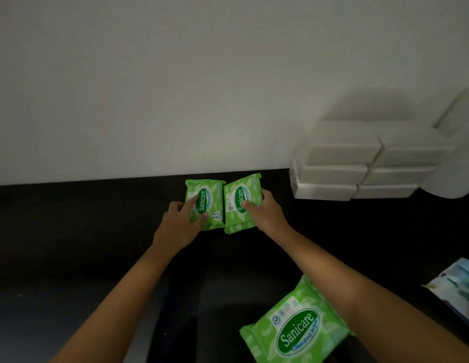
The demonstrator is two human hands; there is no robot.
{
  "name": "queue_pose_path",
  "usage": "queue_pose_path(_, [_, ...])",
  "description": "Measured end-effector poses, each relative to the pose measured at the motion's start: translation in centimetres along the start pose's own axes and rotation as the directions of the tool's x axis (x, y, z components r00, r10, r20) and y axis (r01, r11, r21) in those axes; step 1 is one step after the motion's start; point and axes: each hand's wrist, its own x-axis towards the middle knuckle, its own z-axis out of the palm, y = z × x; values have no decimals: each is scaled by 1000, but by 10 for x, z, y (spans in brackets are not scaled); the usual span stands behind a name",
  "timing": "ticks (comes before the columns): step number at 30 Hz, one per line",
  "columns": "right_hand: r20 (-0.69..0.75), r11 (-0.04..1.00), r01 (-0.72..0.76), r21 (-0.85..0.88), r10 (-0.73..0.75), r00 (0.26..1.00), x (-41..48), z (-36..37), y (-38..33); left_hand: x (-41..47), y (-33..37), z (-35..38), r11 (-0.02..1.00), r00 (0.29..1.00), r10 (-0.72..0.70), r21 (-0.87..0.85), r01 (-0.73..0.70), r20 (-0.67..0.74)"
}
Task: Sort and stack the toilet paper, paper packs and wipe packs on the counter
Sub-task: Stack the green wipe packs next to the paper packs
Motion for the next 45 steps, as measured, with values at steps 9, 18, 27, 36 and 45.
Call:
queue_pose_path(9, [-87,920,39,-390,-79,993,14,20,-3,14,-9,-14,998,999,43,-44,-44,-18])
queue_pose_path(18, [-116,948,33,-317,-73,991,16,21,-1,9,-16,-18,996,996,91,15,-91,8])
queue_pose_path(27, [-192,949,4,-314,-67,979,13,22,4,3,-23,-20,985,994,100,139,-105,41])
queue_pose_path(36, [-105,952,6,-306,-40,994,17,22,-3,18,-20,-17,980,994,60,182,-76,90])
queue_pose_path(45, [-50,959,-4,-284,-10,999,0,6,-14,5,-14,-16,996,985,79,54,-72,-151])
